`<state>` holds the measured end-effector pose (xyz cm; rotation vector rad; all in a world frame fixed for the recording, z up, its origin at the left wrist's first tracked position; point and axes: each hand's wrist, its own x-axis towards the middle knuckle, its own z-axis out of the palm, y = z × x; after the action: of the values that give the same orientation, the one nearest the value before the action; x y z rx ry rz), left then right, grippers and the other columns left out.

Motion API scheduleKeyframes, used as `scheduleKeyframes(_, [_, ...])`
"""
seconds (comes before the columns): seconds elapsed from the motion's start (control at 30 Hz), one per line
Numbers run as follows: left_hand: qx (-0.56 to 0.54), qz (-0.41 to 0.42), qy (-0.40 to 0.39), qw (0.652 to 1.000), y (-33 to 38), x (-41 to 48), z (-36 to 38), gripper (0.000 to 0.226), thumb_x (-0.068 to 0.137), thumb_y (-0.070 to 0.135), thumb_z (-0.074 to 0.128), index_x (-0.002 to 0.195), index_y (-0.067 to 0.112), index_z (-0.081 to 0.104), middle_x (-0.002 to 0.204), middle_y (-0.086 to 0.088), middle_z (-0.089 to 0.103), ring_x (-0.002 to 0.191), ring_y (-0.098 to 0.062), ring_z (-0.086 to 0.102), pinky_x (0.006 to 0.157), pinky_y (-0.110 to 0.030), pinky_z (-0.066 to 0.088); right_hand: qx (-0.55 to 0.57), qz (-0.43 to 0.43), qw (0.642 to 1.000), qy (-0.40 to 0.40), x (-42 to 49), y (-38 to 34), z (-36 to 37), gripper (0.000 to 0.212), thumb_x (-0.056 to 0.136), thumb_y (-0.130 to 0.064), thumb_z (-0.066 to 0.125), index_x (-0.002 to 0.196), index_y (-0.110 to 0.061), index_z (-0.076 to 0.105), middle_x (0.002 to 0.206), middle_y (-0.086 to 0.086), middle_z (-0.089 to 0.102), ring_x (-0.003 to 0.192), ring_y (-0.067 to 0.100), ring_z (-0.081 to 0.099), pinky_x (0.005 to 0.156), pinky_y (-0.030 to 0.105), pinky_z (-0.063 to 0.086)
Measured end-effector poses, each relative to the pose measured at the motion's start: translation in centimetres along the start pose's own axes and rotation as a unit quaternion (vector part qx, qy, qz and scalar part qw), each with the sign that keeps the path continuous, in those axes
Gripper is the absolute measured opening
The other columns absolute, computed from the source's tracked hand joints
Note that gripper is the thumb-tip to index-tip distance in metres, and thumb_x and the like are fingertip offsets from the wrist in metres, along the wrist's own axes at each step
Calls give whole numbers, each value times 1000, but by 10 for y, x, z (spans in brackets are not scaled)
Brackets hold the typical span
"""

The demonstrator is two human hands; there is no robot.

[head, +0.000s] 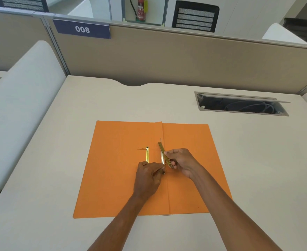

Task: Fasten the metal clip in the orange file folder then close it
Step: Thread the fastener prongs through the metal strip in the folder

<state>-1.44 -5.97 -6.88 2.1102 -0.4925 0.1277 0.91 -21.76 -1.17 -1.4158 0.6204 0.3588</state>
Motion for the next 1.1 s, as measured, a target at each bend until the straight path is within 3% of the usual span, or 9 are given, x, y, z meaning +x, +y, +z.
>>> scheduleKeyframes(0.5, [29, 30, 10, 999, 7, 0, 2, 10, 85, 10, 66, 83, 19, 70, 74, 8, 71, 58, -20, 55, 79, -34, 36, -3, -1, 1000, -1, 0, 0, -1, 13, 87, -10, 70, 90, 2, 68, 56, 3, 53, 40, 8, 42, 37, 20, 35])
scheduleKeyframes(1.1, [20, 22, 34, 999, 5, 0, 4, 9, 87, 15, 65, 83, 23, 68, 70, 9, 68, 57, -10, 43, 77, -28, 35, -24, -14, 1000, 4, 7, 2, -1, 13, 87, -11, 70, 88, 2, 69, 56, 3, 53, 40, 9, 42, 39, 22, 35])
